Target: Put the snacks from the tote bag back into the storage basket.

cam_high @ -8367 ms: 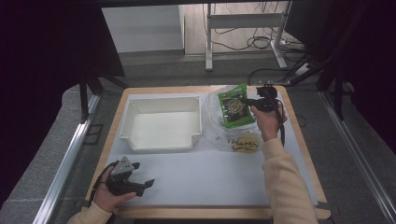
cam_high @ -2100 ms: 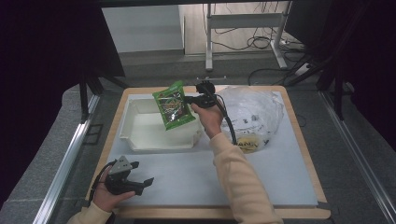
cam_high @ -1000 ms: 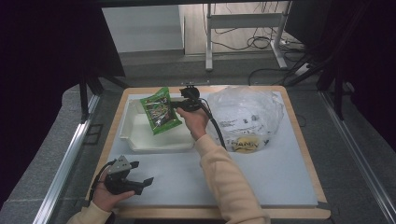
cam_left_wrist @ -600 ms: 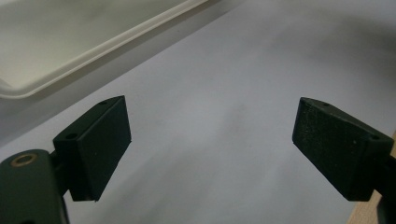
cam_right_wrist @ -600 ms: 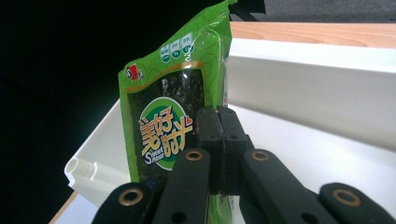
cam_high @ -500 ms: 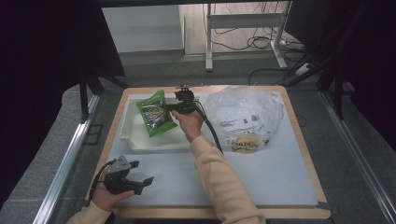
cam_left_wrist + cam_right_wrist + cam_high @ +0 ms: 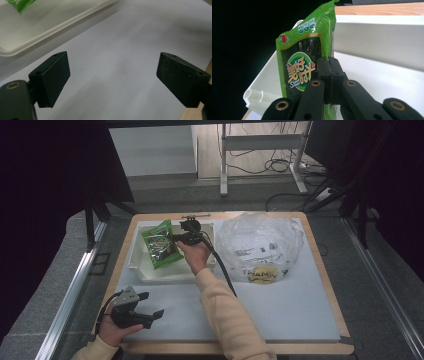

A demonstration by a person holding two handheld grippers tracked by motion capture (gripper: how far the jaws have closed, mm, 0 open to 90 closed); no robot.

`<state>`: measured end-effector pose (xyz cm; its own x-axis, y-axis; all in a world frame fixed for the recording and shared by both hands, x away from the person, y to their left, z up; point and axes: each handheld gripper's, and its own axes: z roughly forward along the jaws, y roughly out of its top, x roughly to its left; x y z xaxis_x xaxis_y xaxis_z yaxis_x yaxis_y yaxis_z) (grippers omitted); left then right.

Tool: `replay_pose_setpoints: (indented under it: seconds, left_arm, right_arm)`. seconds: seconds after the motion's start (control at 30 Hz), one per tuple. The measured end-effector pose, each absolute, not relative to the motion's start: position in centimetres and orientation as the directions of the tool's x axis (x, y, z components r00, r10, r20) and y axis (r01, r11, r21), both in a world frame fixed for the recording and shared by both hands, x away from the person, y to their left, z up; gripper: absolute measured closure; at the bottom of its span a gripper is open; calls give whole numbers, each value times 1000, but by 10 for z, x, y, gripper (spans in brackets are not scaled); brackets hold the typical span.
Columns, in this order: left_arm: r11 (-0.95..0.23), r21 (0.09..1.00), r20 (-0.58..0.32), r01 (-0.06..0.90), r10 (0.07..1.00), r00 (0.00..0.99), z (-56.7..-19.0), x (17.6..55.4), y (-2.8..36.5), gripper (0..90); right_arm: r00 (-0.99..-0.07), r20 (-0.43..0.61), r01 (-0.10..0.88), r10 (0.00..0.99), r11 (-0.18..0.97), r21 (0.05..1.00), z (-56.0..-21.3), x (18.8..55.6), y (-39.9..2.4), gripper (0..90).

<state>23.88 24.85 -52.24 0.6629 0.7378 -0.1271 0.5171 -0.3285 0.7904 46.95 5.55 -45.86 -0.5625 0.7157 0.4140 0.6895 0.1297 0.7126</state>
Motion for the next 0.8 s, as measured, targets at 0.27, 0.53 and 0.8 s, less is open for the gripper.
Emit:
replay_pose_setpoints:
  seconds: [0.27,0.53,0.8]
  left_arm:
    - [-329,791,-126,517,738,663,-522,239,249,117]
    - [-327,792,-127,516,738,662,-522,239,249,116]
    - [-322,794,-127,516,741,659,-522,239,250,116]
  right_arm:
    - [-543,418,702,728,120,702,-469,470,68,895]
    - [-515,421,720,747,109,686,-485,471,81,895]
    - [-504,359,722,786,154,675,-502,468,93,873]
